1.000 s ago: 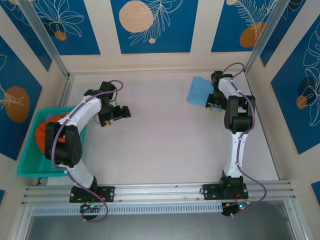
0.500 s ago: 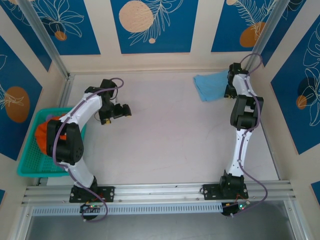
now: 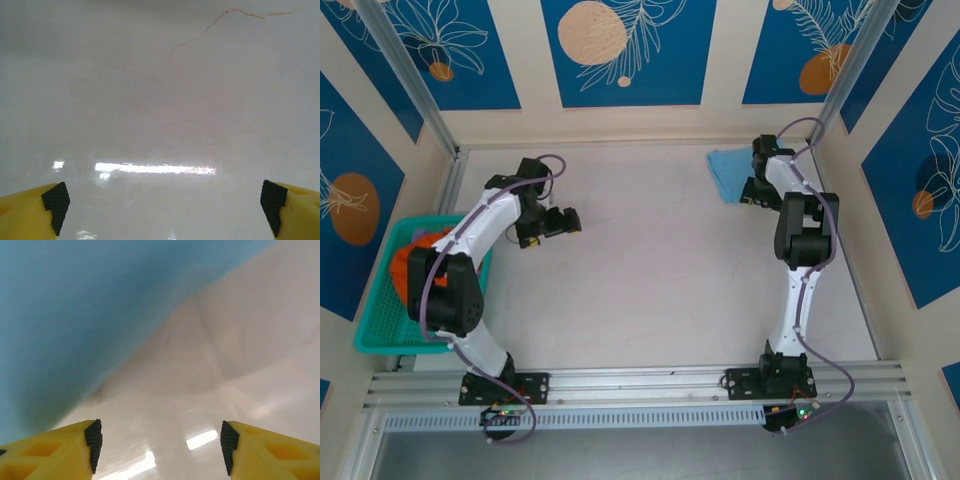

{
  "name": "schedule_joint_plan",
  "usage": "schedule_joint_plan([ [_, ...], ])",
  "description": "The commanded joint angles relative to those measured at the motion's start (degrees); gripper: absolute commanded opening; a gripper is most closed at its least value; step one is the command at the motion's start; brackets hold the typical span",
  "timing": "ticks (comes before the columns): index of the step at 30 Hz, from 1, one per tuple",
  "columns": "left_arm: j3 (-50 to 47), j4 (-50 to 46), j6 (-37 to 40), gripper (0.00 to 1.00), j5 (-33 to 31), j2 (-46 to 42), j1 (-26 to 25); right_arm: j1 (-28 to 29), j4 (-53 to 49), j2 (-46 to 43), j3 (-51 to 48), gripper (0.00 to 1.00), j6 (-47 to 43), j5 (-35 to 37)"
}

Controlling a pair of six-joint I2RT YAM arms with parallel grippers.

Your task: Fold and stack the t-shirts

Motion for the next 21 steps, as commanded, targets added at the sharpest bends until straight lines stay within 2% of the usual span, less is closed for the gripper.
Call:
schedule_joint_plan([
  [1,-2.4,0.5,0.2,1.0,0.6,-3.1,0.1,0.9,-0.9,-0.1,2.5,0.66,5.3,-3.9],
  [5,-5.7,2.0,-1.0,1.0,1.5,-5.2,-0.3,0.9,-4.0,4.6,7.3,0.63,10.0,-5.3],
  [12,-8.0,2.8,-6.7,1.0,-1.8,-8.3,-1.0,1.3,-5.5,10.6,15.8,0.62,15.3,-11.3],
  [17,-4.1,-0.4,-10.4,1.0,-5.5,-8.9,-1.1,1.2,-6.7,12.6,20.8,0.6,21.3,-18.3],
  [21,-1.8,-1.4,-12.4,1.0,-7.7,-10.6,-1.2,0.2,-8.1,11.3,20.0,0.64,24.1,-19.4],
])
